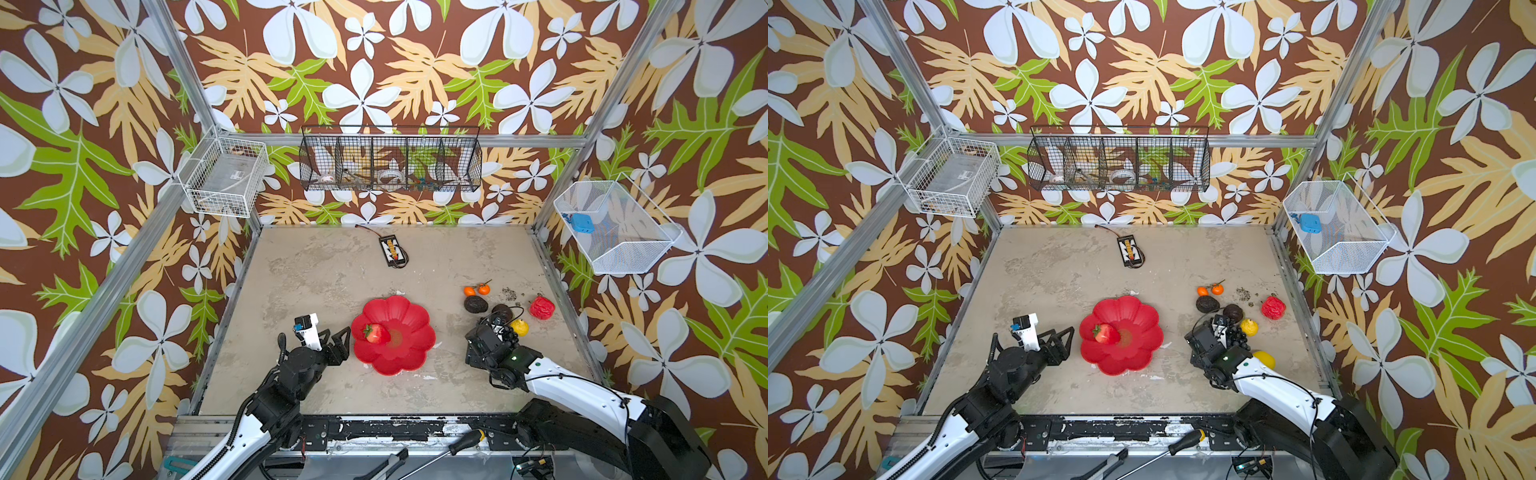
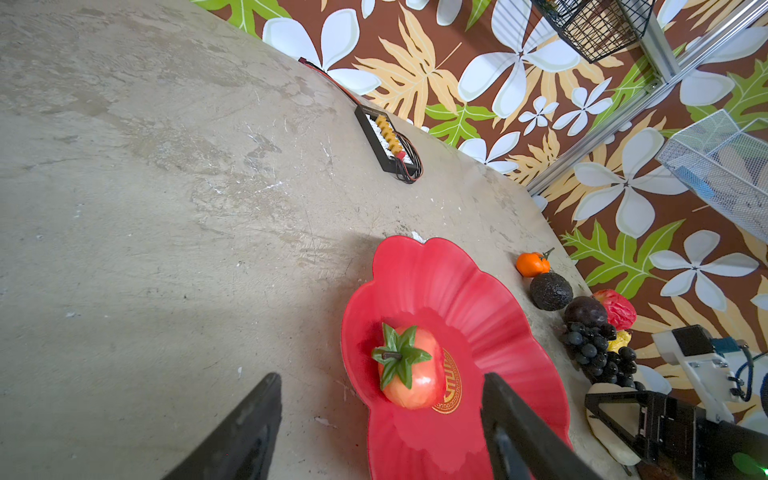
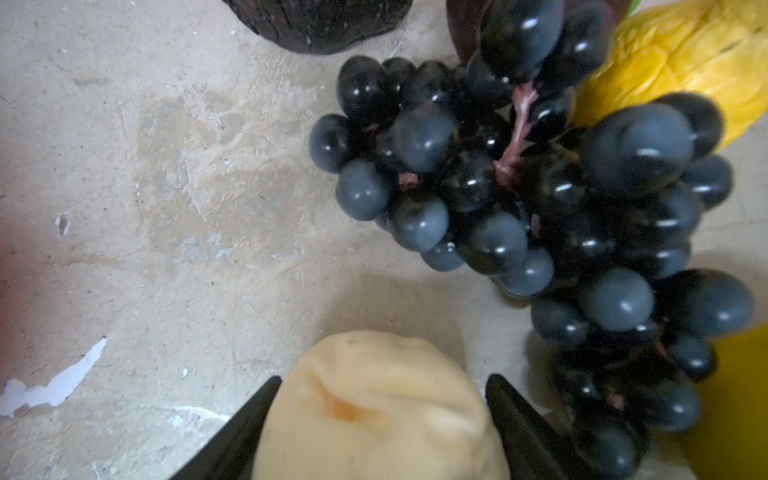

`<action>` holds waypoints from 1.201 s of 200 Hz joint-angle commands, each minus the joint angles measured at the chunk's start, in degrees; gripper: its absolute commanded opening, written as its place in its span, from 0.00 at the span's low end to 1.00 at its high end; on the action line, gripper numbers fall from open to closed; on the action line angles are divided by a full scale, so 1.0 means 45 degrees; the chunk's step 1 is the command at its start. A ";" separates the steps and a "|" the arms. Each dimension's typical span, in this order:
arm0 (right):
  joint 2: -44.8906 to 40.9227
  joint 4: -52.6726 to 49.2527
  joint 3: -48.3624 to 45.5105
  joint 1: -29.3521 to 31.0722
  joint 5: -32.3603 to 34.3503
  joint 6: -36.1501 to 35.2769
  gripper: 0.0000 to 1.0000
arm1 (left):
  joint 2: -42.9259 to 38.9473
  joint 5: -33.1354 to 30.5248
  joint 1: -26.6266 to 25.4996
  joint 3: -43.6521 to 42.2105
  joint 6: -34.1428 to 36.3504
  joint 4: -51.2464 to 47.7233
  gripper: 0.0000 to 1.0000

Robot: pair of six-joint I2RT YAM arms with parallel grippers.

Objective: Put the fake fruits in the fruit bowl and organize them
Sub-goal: 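Lower the right gripper and grasp the cream-colored fruit near the grapes, then lift the cream fruit toward the left gripper while the left gripper reaches in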

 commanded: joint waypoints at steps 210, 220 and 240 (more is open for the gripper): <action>-0.3331 0.4996 0.1552 0.0725 -0.4306 0.5926 0.68 | 0.5217 0.3329 -0.3091 0.1359 0.1097 0.7721 0.74; -0.3479 0.5594 0.1359 0.0965 -0.4040 0.6609 0.68 | 0.5774 0.3189 -0.3514 0.1381 0.1193 0.8526 0.74; -0.3572 0.7054 0.0821 0.1232 -0.3986 0.7937 0.67 | 0.6889 0.2862 -0.4442 0.1605 0.1494 0.9735 0.74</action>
